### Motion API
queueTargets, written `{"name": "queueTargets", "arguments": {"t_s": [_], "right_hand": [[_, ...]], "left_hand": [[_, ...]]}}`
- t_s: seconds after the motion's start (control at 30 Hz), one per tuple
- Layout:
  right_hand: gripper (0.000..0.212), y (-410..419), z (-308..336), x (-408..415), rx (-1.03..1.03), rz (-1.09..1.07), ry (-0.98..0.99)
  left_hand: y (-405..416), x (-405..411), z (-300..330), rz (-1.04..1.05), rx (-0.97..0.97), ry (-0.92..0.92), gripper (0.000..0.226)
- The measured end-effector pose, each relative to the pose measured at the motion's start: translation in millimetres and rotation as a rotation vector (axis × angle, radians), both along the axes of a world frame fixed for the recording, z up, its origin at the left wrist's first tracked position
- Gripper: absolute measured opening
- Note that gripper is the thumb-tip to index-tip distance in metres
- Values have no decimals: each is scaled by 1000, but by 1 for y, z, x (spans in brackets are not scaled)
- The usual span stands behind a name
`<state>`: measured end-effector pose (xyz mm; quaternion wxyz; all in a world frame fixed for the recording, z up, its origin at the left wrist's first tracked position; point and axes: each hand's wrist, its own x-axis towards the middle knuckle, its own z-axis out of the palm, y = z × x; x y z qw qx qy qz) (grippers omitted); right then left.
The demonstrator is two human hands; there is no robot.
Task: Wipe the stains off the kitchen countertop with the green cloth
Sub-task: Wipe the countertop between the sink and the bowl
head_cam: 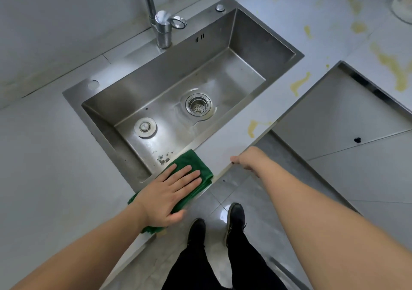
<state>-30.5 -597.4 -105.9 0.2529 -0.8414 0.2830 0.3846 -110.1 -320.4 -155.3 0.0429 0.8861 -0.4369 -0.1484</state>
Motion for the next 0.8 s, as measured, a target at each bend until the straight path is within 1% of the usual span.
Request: {"name": "queueTargets", "arguments": {"t_s": [0.07,0.2,0.23,0.3,0.37,0.4,0.43,0.47,0.53,0.6,0.67,0.77,0.8], "right_hand": [[50,-8,-3,9,-8,44,1],[49,-16,-17,8,76,-5,-31],[46,-18,-20,8,100,-4,-40],[34,-24,-20,5,175,-6,-67],[44,-32,-18,-1,290,-32,-60],[42,-37,-17,-4,354,-47,-48],[35,-44,-15,-7,402,-64,-32],[35,-50,-16,-7,427,-74,-21],[49,-66,-17,-6,394,-112,-9],[52,-79,-17,-1,315,-113,-31],[49,-96,-16,7,201,-87,-81],[39,-114,-13,17,21,25,-158],[39,-121,-13,20,-22,58,-177]], "left_hand": [[-13,13,0,5,-2,-15,85],[-36,35,-2,-19,12,-22,86],[-39,37,-2,-20,17,-20,86],[-44,41,-2,-22,23,-14,85],[-53,47,-2,-23,19,-26,85],[-58,52,-2,-23,22,-31,84],[-66,58,-1,-28,28,-31,84],[-72,62,-1,-28,26,-27,84],[-86,72,-1,-35,16,-20,83],[-96,80,-2,-44,20,-14,83],[-108,86,-2,-48,17,-24,82],[-122,95,-2,-49,12,-30,81],[-127,98,-2,-50,14,-30,81]]}}
